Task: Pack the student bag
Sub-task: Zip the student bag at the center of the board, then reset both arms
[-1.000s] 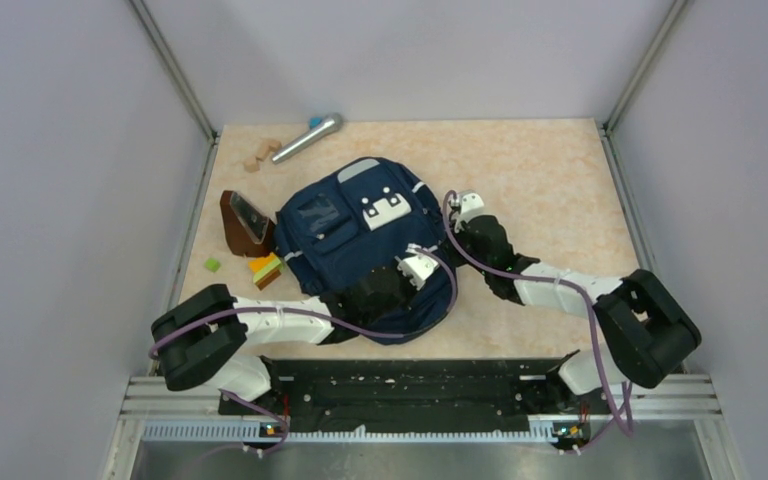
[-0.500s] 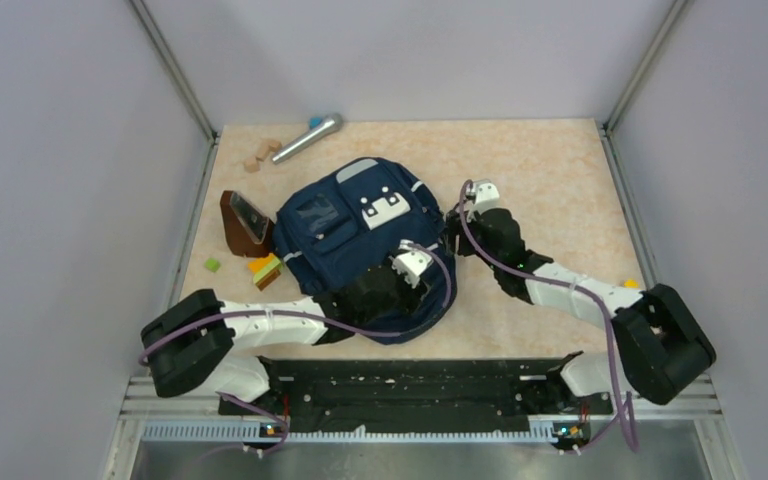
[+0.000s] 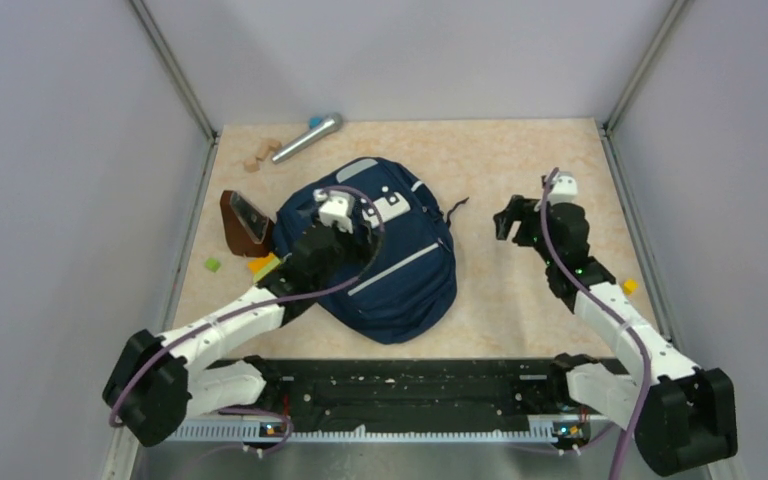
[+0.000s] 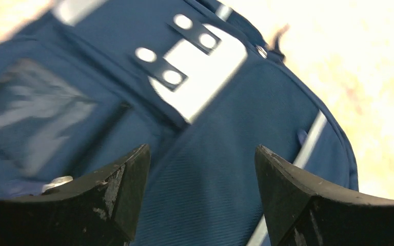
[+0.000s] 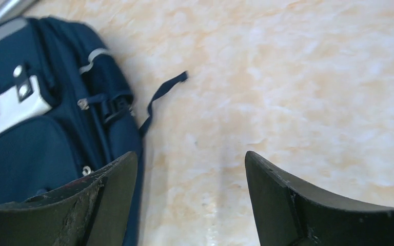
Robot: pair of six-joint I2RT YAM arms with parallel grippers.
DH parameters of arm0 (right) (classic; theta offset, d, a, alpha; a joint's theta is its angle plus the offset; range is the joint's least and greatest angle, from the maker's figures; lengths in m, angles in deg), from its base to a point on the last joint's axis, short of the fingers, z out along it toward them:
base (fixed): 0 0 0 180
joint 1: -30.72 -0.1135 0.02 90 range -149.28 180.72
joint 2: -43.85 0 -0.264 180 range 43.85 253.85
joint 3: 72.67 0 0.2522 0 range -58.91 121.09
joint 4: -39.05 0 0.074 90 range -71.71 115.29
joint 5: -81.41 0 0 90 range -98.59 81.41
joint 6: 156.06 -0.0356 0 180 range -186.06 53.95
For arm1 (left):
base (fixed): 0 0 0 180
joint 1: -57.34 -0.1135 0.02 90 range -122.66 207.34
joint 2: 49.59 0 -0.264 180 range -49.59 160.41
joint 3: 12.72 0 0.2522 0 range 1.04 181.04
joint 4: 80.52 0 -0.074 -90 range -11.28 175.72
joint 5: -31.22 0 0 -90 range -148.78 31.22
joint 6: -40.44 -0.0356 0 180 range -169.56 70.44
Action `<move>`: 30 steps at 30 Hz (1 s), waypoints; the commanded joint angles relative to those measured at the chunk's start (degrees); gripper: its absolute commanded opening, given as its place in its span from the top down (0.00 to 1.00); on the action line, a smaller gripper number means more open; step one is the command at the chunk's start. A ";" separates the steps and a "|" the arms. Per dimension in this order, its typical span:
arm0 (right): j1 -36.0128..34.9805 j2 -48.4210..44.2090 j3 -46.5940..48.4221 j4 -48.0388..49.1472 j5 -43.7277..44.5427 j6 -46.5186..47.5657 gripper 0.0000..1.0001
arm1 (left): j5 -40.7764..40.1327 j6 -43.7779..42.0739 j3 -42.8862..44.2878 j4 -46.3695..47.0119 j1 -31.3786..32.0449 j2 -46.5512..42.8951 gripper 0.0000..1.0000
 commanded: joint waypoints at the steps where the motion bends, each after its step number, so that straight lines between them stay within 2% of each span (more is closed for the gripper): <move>1: 5.82 -7.77 -1.10 -4.06 1.81 0.16 0.24 | -5.33 2.62 1.15 -4.55 -4.98 -8.74 0.21; 5: 7.88 -14.36 -0.81 -4.64 5.02 1.39 0.24 | -12.11 1.80 3.35 -9.76 -8.64 -15.66 0.18; 9: 7.93 -20.98 -1.00 -5.04 6.48 3.95 0.24 | -19.82 -2.70 4.60 -11.31 -9.04 -21.92 0.17; 13: 7.84 -28.97 -6.01 1.54 7.80 6.55 0.25 | -21.81 -9.04 2.02 -8.51 -8.96 -27.96 0.15; 14: 7.81 -30.85 -7.58 3.54 8.25 6.86 0.25 | -22.19 -9.69 0.45 -7.70 -8.99 -29.32 0.12; 18: 7.78 -36.63 -11.19 5.21 10.16 7.14 0.25 | -22.43 -10.22 -3.84 -5.43 -8.96 -33.58 0.10; 22: 7.78 -37.12 -11.04 4.80 10.75 7.41 0.25 | -22.63 -8.95 -6.41 -3.85 -8.99 -35.19 0.09; 30: 7.78 -36.90 -10.92 4.19 10.61 6.91 0.25 | -23.81 -8.28 -5.77 -5.76 -8.98 -35.90 0.09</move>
